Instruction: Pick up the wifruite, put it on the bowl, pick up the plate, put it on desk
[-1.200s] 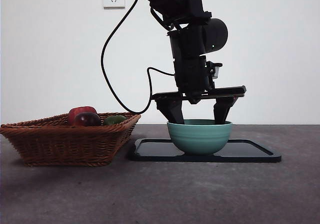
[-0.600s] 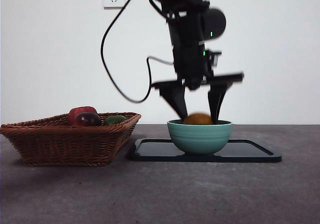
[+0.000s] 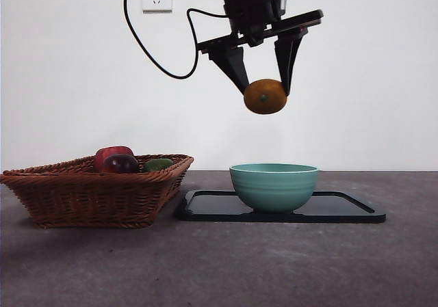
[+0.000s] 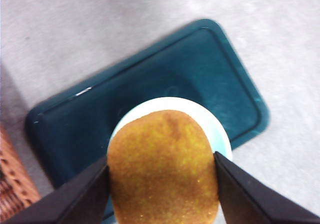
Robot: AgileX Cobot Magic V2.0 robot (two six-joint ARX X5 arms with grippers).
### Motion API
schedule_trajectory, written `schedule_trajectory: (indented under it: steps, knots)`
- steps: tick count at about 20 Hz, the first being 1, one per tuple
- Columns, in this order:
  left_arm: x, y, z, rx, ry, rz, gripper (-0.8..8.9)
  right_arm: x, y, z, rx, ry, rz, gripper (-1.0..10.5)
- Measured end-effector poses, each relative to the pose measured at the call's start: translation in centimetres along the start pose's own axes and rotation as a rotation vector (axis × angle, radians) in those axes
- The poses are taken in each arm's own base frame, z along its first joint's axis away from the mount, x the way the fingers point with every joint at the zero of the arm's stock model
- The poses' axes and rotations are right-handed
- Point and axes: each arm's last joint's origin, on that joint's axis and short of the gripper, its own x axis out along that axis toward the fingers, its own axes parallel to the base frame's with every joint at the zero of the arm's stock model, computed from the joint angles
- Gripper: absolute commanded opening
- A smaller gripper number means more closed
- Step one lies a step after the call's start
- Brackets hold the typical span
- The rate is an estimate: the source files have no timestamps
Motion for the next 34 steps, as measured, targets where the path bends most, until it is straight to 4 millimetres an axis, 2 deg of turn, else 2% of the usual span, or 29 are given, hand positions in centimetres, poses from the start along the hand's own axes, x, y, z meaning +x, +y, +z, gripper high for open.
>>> schedule_trajectory:
  steps: [3,6,8,14,19,21,24,28,31,34]
  knots:
    - [-1.4,0.2,0.0,-0.002,-0.022,-0.004,2.77,0.0,0.0,0.0,0.000,0.000,0.000,5.6]
    - [-5.6,0.5,-0.6,0.007,-0.070,-0.015,2.77,0.0,0.0,0.0,0.000,0.000,0.000,5.6]
    - [-7.3,0.7,-1.2,0.013,-0.072,-0.014,2.77,0.0,0.0,0.0,0.000,0.000,0.000,5.6]
    - [-7.4,2.4,-4.4,0.019,0.081,0.029,2.77,0.0,0.0,0.0,0.001,0.000,0.000,5.6]
    - [-10.1,5.5,-7.5,-0.032,0.103,0.154,2.77,0.0,0.0,0.0,0.002,0.000,0.000,5.6]
    - [-9.8,7.0,-8.8,-0.068,0.152,0.184,2.77,0.0,0.0,0.0,0.002,0.000,0.000,5.6]
    - [-7.6,8.9,-10.5,-0.111,0.263,0.221,2.77,0.0,0.0,0.0,0.002,0.000,0.000,5.6]
    - [-6.0,11.4,-11.8,-0.170,0.343,0.254,2.77,0.0,0.0,0.0,0.002,0.000,0.000,5.6]
    - [-5.1,12.4,-11.4,-0.211,0.257,0.259,2.77,0.0,0.0,0.0,0.002,0.000,0.000,5.6]
    - [-4.1,12.5,-11.2,-0.235,0.204,0.258,2.77,0.0,0.0,0.0,0.002,0.000,0.000,5.6]
